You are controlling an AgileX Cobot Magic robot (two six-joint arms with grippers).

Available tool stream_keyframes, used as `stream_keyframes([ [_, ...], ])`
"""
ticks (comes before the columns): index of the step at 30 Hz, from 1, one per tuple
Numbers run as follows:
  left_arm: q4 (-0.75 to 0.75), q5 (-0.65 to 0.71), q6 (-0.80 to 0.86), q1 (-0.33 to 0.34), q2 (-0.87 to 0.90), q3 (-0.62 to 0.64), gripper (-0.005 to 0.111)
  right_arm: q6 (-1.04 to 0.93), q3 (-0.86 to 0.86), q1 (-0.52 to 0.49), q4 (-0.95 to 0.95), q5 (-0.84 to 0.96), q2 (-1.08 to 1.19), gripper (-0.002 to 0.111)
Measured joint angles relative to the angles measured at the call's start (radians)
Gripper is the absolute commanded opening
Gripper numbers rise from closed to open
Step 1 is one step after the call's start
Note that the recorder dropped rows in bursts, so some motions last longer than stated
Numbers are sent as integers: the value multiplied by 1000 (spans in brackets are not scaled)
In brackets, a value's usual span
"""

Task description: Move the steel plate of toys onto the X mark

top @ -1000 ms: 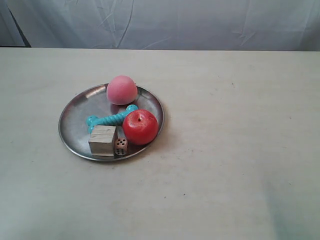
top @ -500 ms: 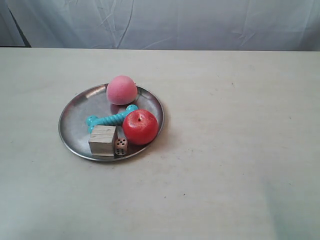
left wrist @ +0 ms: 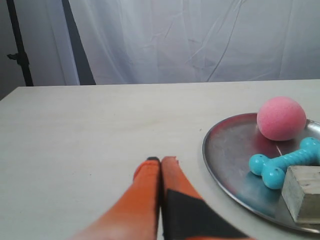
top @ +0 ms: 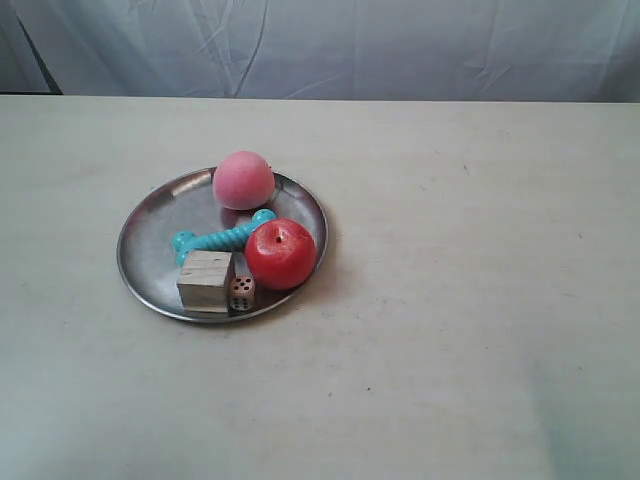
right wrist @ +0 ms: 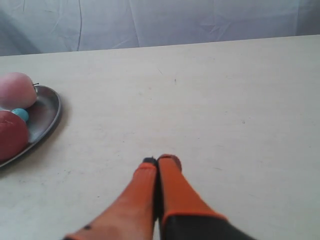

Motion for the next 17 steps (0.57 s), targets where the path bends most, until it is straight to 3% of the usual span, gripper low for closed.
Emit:
stream_keyframes([
  [17, 2, -7, 0, 0, 0, 0, 0, 2, 0, 0, 0, 0, 0, 1],
])
